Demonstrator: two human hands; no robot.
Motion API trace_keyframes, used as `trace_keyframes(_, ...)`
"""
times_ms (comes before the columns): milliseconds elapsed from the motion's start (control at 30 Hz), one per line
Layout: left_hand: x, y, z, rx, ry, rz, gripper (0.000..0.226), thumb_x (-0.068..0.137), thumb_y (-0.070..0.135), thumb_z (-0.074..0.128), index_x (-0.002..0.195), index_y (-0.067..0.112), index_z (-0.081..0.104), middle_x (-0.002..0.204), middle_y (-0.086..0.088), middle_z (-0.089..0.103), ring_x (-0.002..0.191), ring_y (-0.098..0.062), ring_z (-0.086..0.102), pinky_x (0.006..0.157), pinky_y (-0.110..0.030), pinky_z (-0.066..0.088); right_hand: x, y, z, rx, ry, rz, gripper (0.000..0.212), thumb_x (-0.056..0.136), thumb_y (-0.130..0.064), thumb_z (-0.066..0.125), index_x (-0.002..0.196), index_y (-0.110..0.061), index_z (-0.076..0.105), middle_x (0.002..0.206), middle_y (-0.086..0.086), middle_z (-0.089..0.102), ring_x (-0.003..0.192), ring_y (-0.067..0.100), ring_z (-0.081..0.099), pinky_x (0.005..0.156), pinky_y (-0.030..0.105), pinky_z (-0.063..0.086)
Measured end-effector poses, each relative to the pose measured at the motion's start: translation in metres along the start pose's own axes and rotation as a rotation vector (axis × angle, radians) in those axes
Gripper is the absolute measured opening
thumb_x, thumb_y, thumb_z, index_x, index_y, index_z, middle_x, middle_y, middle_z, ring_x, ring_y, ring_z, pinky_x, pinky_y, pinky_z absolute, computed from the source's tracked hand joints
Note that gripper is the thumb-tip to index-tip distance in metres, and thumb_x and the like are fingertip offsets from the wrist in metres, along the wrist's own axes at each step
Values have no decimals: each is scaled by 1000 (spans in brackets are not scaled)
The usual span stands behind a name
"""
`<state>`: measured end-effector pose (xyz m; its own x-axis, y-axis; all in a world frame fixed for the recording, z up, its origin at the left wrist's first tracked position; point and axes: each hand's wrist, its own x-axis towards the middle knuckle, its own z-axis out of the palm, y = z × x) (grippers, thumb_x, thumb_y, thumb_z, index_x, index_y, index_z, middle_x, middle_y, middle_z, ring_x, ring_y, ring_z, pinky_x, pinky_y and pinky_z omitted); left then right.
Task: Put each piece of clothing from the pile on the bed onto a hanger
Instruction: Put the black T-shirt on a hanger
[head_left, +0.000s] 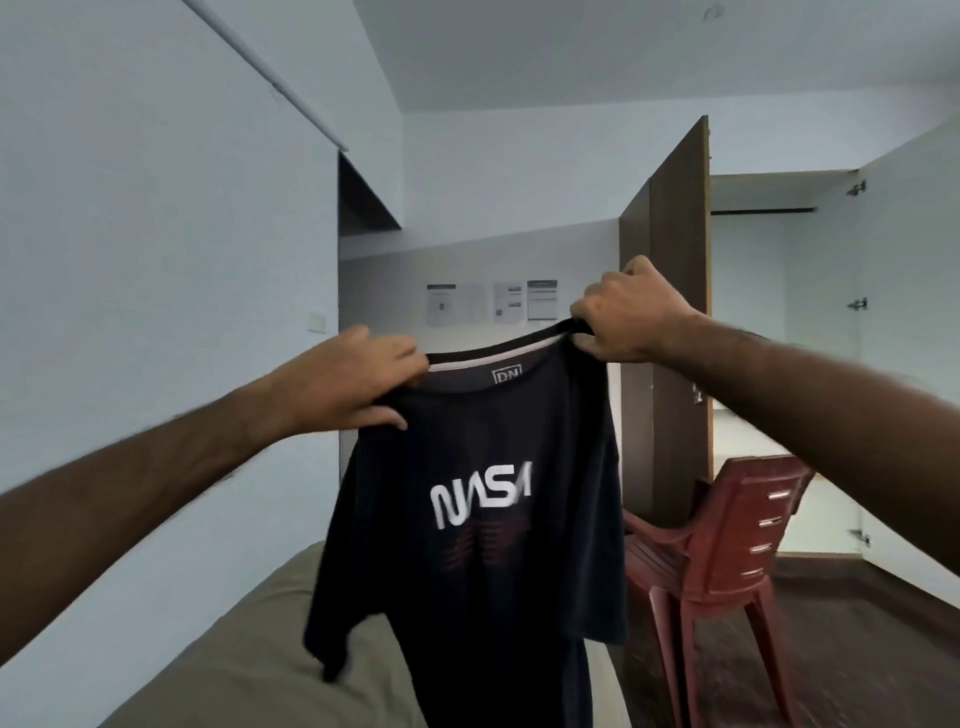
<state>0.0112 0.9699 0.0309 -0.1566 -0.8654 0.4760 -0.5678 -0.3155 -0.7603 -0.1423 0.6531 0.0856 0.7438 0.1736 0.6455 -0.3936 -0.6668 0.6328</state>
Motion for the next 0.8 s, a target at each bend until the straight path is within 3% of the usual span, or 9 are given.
trace_keyframes(67,-2,-13,-1,-86,-109,-125,46,85,53,69,115,27,44,107,9,51,80,-17,58,75,-37,50,1,2,0,41,-5,8,28,97,-42,44,98,-22,64,95,0,69,91,23,61,94,44,41)
trace_keyframes(133,-8,-18,2,-64,-253,-81,46,91,54,60,125,30,42,113,13,54,83,-18,61,80,-37,50,2,1,-1,81,36,-5,23,98,-36,46,101,-25,65,95,-2,68,93,22,61,93,42,41)
trace_keyframes(200,-12,-13,5,37,-283,4,42,99,58,41,130,30,41,112,11,53,72,-21,60,71,-38,53,5,-1,-3,41,94,-35,22,97,-33,47,102,-25,67,93,-3,67,91,22,60,93,42,41)
trace_keyframes(300,-13,-16,4,181,-87,17,34,101,50,40,101,22,58,94,2,54,67,-23,56,58,-36,45,5,2,-2,23,87,-32,20,93,-37,53,100,-25,67,94,-3,66,94,23,60,92,43,43)
trace_keyframes(400,-18,-26,4,288,3,-158,29,93,44,62,77,20,66,85,1,57,78,-24,53,64,-35,32,-1,8,1,457,-87,129,26,92,-42,64,97,-16,67,95,4,68,93,25,64,85,40,51)
trace_keyframes(467,-23,-31,6,213,28,-330,31,90,49,63,81,21,69,90,5,60,84,-23,52,69,-36,31,-3,11,4,791,-160,238,26,93,-33,69,90,-7,67,87,9,68,81,21,64,69,30,50)
trace_keyframes(567,-15,-28,6,-70,45,-596,31,91,51,62,89,21,70,92,8,63,90,-20,55,80,-40,35,-8,6,9,1074,-174,385,17,96,-20,66,80,-13,63,81,0,67,73,7,62,54,12,42)
trace_keyframes(667,-1,-18,4,-371,88,-772,21,90,41,69,95,21,74,95,7,69,91,-15,62,89,-38,45,-8,-6,14,1167,-61,476,8,94,-9,65,90,-4,71,91,8,71,90,21,68,69,21,52)
trace_keyframes(800,6,-10,3,-506,176,-872,11,85,25,77,93,17,74,96,1,69,89,-17,64,75,-23,45,-5,-15,9,1196,52,500,20,93,3,58,94,-8,74,97,5,71,95,21,66,85,31,55)
